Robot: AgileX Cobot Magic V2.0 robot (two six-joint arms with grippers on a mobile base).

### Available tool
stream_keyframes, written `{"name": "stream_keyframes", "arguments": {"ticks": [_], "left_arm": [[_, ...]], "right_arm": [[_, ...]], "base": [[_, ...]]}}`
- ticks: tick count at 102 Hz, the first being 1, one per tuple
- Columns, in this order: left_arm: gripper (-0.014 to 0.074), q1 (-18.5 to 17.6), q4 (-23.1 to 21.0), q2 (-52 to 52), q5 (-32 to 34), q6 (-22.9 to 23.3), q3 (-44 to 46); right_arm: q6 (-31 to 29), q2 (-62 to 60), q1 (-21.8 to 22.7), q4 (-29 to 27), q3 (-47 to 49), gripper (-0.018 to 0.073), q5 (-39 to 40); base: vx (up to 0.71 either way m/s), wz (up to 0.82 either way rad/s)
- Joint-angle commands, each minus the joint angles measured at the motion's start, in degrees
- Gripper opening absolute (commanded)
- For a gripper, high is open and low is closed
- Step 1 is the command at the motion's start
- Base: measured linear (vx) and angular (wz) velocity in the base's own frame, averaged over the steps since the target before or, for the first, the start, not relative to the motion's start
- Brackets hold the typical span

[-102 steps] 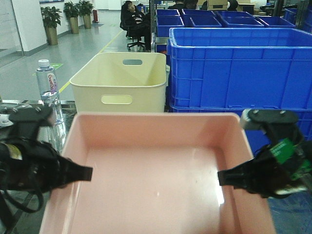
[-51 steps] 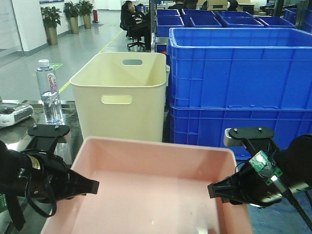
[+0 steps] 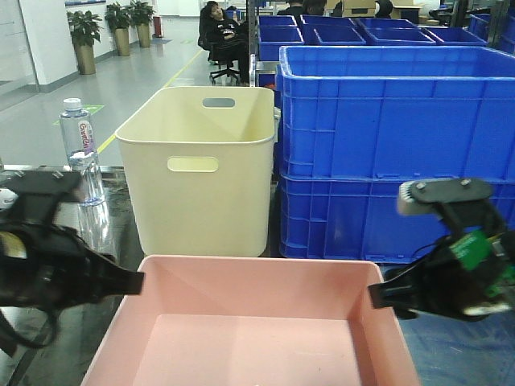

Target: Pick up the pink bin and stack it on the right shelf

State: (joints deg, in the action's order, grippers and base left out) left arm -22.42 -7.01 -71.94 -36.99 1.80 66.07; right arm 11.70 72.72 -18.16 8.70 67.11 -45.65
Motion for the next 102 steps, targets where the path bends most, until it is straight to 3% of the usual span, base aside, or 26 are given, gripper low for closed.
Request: {"name": "stream_keyframes", "arguments": {"ticks": [1, 6, 12, 23, 38, 51, 72, 102], "left_arm": [[0.0106, 0.0, -0.3, 7.1, 2.4, -1.5, 1.1], [-0.0012, 0.0, -0.3, 10.6, 3.0, -2.5, -1.5], [-0.0011, 0.0, -0.3, 14.3, 4.5, -3.2, -5.0], [-0.0008, 0.0, -0.5, 22.3, 9.5, -3.4, -16.6], [-0.0008, 0.0, -2.5, 34.7, 17.7, -3.4, -33.5], [-0.0008, 0.0, -3.3, 43.4, 22.3, -3.4, -41.9], [-0.0008, 0.0, -3.4, 48.3, 28.3, -7.4, -44.6], [-0.0008, 0.0, -3.4, 48.3, 29.6, -7.4, -44.6]], "right_arm": [[-0.8, -6.7, 0.4, 3.6, 1.8, 0.0262, 1.1], [-0.8, -10.3, 0.4, 4.9, 1.1, 0.0120, 0.2], [-0.8, -14.1, 0.4, 5.3, -0.9, -0.0019, 0.8], [-0.8, -22.2, 0.4, 5.5, -8.6, -0.0014, 6.5], [-0.8, -35.8, 0.4, 6.1, -26.5, -0.0013, 18.3], [-0.3, -44.1, 0.4, 6.2, -39.1, -0.0011, 28.0], [3.3, -47.7, 0.4, 5.9, -43.9, -0.0010, 31.0], [3.5, -47.7, 0.4, 5.9, -44.0, -0.0008, 29.2]], "base": [[0.00, 0.00], [0.00, 0.00], [0.00, 0.00], [0.00, 0.00], [0.00, 0.00], [0.00, 0.00], [0.00, 0.00], [0.00, 0.00]]}}
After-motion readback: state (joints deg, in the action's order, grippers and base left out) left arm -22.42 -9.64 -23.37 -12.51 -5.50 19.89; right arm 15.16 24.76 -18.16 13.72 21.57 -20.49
